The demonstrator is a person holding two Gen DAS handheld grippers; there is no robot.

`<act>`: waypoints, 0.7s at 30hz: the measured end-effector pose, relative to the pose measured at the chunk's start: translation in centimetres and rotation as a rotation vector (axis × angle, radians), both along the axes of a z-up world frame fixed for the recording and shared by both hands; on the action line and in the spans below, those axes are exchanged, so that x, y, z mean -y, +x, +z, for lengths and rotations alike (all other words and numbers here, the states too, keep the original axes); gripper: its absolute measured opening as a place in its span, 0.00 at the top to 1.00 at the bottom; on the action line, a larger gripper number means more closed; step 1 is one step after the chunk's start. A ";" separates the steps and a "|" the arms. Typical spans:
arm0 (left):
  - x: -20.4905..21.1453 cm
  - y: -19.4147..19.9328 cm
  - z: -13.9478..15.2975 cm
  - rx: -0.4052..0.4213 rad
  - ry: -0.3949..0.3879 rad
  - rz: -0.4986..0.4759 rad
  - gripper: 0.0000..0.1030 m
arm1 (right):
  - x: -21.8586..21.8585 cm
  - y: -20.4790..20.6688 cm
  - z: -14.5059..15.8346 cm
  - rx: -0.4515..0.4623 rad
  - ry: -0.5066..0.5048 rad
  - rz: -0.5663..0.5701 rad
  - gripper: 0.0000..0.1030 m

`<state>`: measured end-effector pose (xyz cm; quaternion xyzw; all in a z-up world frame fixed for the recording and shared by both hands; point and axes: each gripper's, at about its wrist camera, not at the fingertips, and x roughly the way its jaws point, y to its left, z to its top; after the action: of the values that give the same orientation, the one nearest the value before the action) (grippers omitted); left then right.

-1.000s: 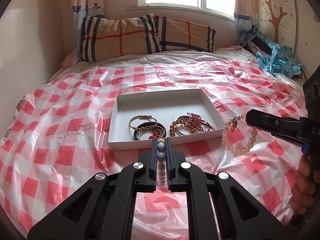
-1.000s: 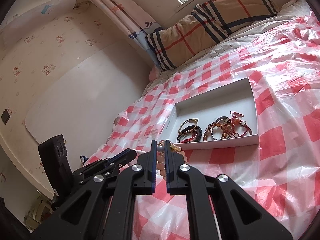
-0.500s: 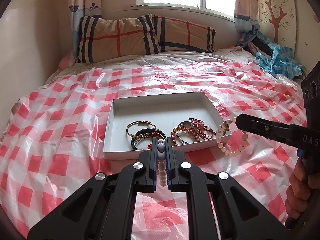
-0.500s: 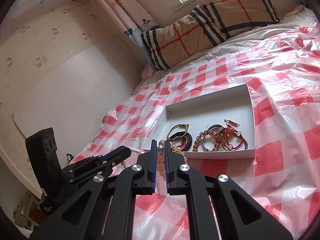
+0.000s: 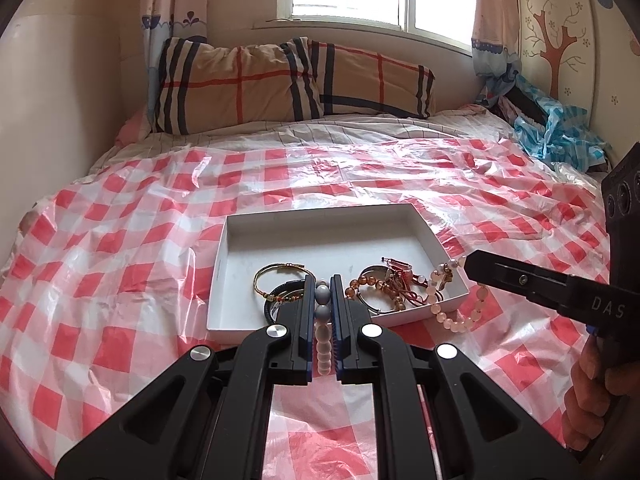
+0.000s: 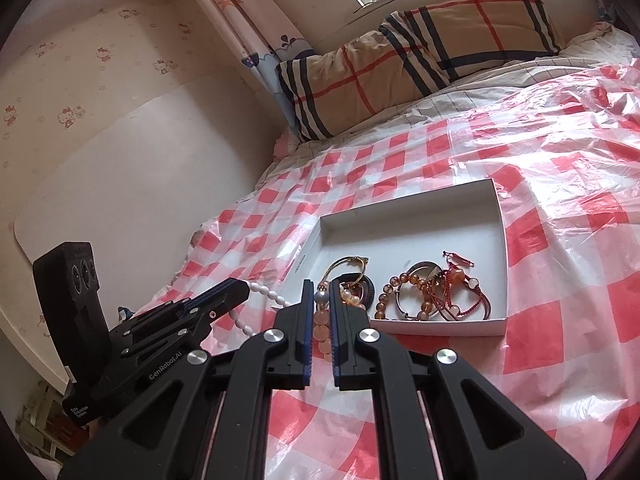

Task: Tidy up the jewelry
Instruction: 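Lower the white beads into the box with the left tool while the right tool lowers the peach beads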

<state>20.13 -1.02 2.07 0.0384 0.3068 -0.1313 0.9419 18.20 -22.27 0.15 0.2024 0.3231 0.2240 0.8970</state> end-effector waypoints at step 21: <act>0.5 2.8 0.0 0.011 -0.034 -0.008 0.93 | 0.5 1.7 -0.3 0.007 0.004 -0.014 0.92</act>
<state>22.98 -1.53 2.02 0.0244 0.2994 -0.1400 0.9435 19.91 -22.72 -0.13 0.2055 0.3180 0.2191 0.8993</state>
